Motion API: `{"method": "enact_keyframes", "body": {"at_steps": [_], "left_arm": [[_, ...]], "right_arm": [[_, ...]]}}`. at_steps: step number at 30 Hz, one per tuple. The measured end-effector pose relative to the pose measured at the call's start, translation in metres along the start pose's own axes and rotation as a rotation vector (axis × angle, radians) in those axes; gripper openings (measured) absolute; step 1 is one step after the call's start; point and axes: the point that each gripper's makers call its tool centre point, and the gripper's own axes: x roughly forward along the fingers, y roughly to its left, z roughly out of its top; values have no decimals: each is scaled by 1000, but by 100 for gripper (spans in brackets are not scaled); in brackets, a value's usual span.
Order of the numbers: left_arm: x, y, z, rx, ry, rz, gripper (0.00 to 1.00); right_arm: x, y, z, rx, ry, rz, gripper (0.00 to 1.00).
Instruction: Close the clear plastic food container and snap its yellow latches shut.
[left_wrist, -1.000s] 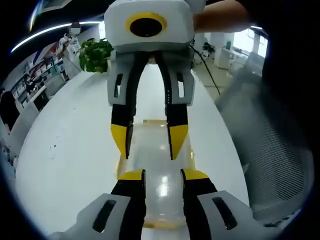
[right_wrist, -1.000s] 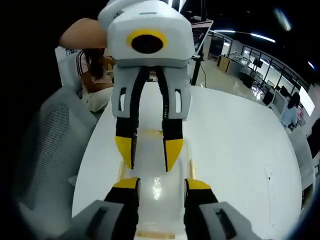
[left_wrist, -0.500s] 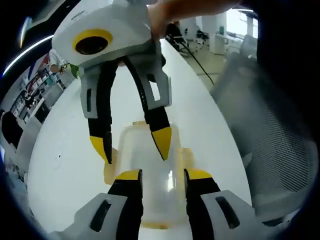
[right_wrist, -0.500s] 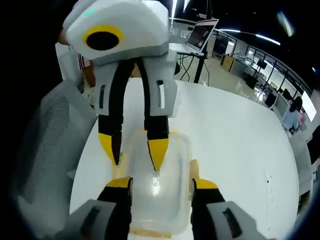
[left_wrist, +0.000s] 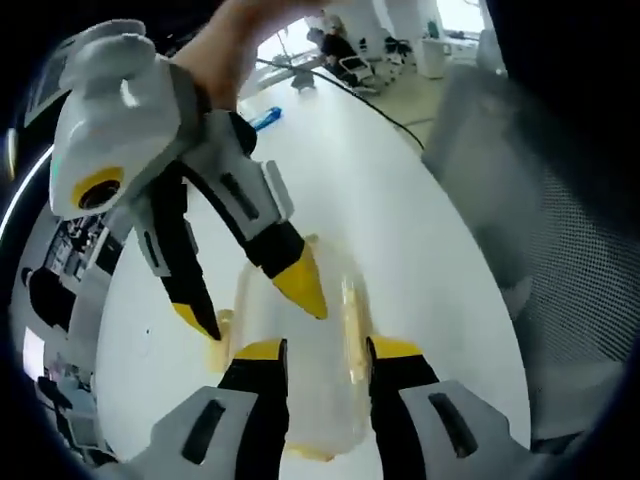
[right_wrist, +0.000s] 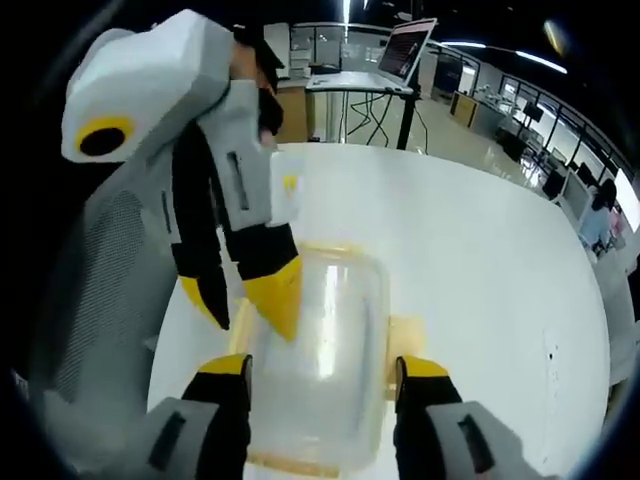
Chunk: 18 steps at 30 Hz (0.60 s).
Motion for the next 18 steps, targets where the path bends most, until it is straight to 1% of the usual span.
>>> {"method": "enact_keyframes", "body": {"at_steps": [1, 5, 7, 8, 10, 12, 15, 18], "left_arm": [[1, -1, -1, 2, 9, 4, 28], [4, -6, 0, -3, 12, 20, 35], [6, -8, -6, 23, 40, 19, 33], [6, -7, -10, 22, 62, 26, 30], [6, -6, -8, 25, 45, 32, 28], [5, -4, -8, 7, 47, 41, 27], [6, -2, -9, 10, 53, 55, 27], [8, 0, -9, 15, 53, 66, 28]], "right_arm": [[1, 0, 0, -21, 4, 1, 58], [4, -1, -1, -41, 27, 20, 59], [4, -4, 0, -36, 34, 29, 59], [5, -5, -1, -39, 41, 37, 59], [6, -4, -1, -48, 50, 62, 59], [7, -2, 0, -56, 45, 88, 58], [11, -3, -3, -18, 53, 138, 60], [12, -4, -4, 3, 66, 166, 60]]}}
